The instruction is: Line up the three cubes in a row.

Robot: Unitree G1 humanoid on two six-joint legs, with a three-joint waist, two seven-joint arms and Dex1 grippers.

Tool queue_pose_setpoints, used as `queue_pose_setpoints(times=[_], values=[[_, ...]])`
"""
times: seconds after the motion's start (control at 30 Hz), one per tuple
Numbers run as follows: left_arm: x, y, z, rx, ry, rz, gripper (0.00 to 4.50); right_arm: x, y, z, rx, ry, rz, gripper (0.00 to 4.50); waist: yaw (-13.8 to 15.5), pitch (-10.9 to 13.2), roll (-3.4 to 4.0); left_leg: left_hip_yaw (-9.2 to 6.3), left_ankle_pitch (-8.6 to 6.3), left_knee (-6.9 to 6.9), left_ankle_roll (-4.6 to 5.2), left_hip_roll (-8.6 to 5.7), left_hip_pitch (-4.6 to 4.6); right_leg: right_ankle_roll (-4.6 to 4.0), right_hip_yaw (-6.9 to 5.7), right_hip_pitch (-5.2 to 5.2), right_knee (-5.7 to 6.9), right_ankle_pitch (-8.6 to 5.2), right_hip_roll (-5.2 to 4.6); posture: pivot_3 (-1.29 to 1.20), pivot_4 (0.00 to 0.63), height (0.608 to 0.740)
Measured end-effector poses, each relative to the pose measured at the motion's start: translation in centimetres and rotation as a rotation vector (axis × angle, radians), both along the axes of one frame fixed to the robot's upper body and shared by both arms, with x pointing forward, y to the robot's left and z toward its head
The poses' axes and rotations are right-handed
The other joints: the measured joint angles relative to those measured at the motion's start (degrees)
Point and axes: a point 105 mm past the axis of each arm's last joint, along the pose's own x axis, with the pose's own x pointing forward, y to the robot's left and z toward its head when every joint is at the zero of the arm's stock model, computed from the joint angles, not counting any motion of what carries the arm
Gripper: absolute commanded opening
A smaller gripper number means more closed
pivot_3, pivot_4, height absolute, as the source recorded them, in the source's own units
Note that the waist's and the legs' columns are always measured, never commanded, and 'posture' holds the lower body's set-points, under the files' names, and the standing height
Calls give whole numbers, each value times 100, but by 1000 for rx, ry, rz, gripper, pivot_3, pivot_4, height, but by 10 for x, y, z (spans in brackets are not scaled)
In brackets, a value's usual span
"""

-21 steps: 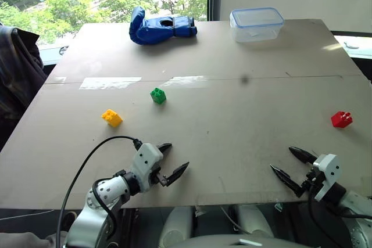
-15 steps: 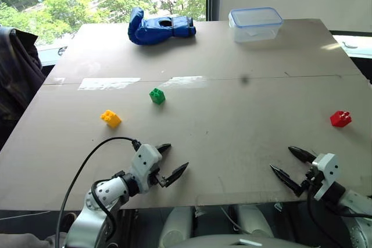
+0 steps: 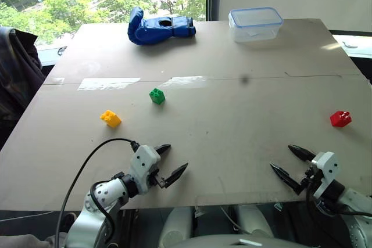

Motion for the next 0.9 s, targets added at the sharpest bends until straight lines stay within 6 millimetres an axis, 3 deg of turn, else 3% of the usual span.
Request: queue_pose_setpoints(times=[0.13, 0.17, 0.23, 0.37, 0.53, 0.77, 0.9], values=[[8, -3, 10, 8, -2, -51, 4435, 15, -28, 14, 9, -55, -209, 4500, 10, 3, 1, -2, 0, 2, 0, -2, -7, 0, -2, -4, 0, 1, 1, 0, 150, 740], [14, -10, 27, -4, -36, -101, 4435, 18, -41, 22, 10, -81, -290, 4500, 15, 4, -2, -9, 0, 2, 0, -2, -17, -4, -8, -11, 0, 24, 2, 0, 150, 740], [16, -15, 36, -20, -54, -127, 4435, 19, -45, 25, 14, -89, -319, 4500, 5, 4, -1, -7, 0, 1, 0, -2, -17, -3, -6, -12, -2, 27, 3, 0, 150, 740], [24, -37, 88, -54, -114, -318, 4435, 26, -71, 34, 49, -121, -504, 4500, -5, 3, 4, -11, 3, 8, -4, -4, -56, -4, -8, -48, 7, 30, 7, 0, 150, 740], [26, -52, 117, -89, -107, -419, 4435, 30, -114, 38, 69, -140, -722, 4500, -27, 4, 5, -3, 3, 5, -4, -6, -62, -4, 0, -59, 7, 30, 10, 0, 150, 740], [32, -67, 138, -99, -143, -447, 4435, 50, -129, 33, 96, -92, -734, 4500, -38, 4, 4, 4, 3, 8, -3, -21, -58, -4, 9, -58, 14, 31, 15, 0, 150, 740], [28, -75, 144, -96, -136, -490, 4435, 69, -133, 42, 137, -90, -719, 4500, -33, 5, 4, 0, 3, 8, -3, -23, -59, -4, 5, -59, 20, 31, 15, 0, 150, 740]])
